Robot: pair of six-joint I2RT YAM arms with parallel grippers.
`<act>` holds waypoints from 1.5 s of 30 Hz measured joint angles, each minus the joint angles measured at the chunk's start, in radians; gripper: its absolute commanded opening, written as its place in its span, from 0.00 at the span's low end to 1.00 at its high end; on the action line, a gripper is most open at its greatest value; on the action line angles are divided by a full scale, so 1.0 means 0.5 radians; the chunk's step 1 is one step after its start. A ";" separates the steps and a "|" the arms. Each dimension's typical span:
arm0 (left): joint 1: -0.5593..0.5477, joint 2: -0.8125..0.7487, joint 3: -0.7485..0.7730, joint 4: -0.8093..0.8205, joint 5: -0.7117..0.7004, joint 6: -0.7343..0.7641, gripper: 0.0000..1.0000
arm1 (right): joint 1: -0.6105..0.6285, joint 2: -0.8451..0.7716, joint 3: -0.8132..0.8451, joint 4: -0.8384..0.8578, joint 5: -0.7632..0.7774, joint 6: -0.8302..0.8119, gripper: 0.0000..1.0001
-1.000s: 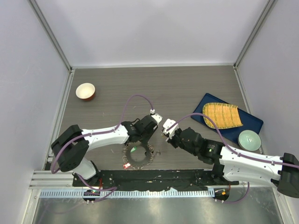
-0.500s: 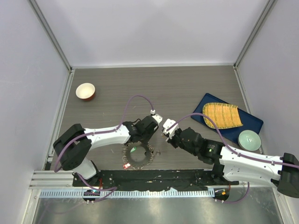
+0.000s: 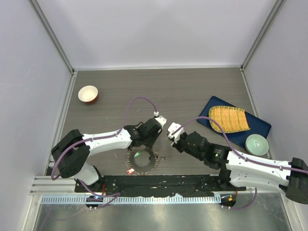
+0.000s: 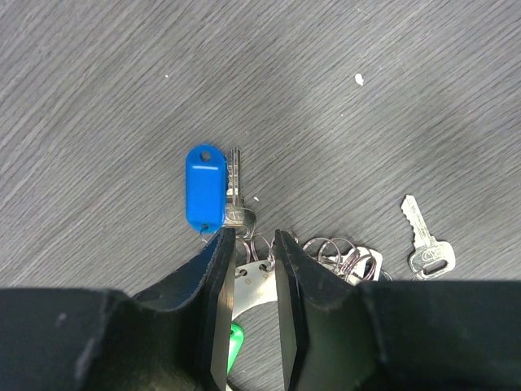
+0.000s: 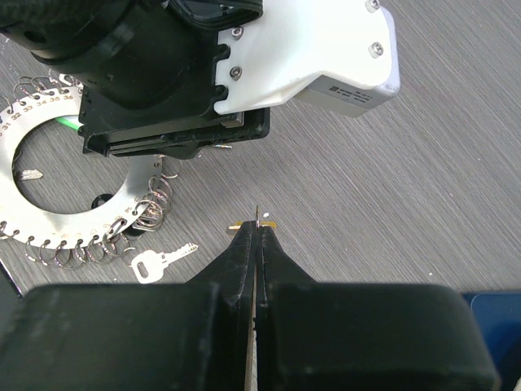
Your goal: Put the keys on the keyring
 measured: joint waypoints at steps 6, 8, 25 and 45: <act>0.000 0.002 -0.017 0.011 -0.001 -0.033 0.29 | 0.000 0.004 0.000 0.001 0.000 0.005 0.01; 0.000 0.015 -0.017 0.014 -0.001 -0.037 0.30 | 0.000 0.012 0.000 0.000 -0.001 0.007 0.01; 0.000 0.085 -0.016 -0.011 -0.010 -0.044 0.25 | 0.000 0.016 -0.002 0.000 -0.001 0.014 0.01; 0.000 0.084 -0.015 -0.027 0.011 -0.047 0.00 | 0.000 0.024 -0.007 0.001 -0.001 0.014 0.01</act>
